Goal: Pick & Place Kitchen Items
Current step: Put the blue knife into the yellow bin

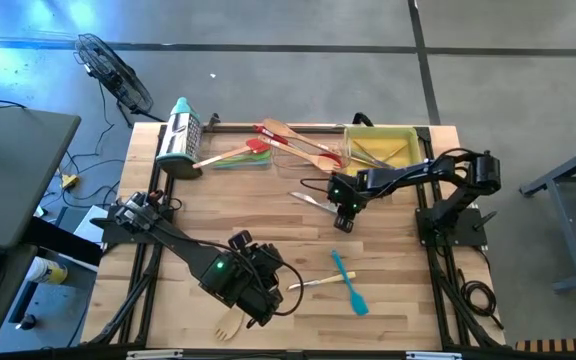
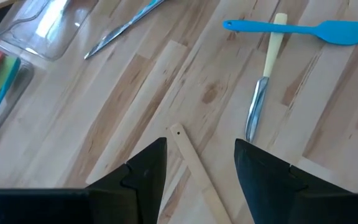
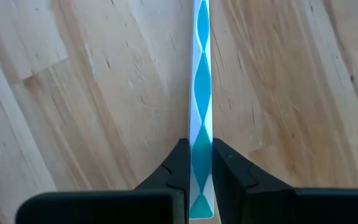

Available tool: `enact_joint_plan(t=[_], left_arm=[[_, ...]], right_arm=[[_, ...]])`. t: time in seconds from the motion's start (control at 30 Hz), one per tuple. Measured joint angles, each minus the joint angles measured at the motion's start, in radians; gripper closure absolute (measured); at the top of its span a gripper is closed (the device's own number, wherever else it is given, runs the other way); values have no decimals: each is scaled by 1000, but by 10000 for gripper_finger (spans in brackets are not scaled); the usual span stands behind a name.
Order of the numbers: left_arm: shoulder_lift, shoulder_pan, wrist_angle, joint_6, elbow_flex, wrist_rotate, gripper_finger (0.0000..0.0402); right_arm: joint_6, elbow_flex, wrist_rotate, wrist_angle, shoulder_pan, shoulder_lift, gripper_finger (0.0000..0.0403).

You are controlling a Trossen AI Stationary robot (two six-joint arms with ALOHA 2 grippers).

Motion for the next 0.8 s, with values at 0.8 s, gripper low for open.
enact_joint_plan(t=[0.8], left_arm=[[0,0,-5,8,0,-9,222]], right_arm=[[50,-21,55,-149,109,-287,373]])
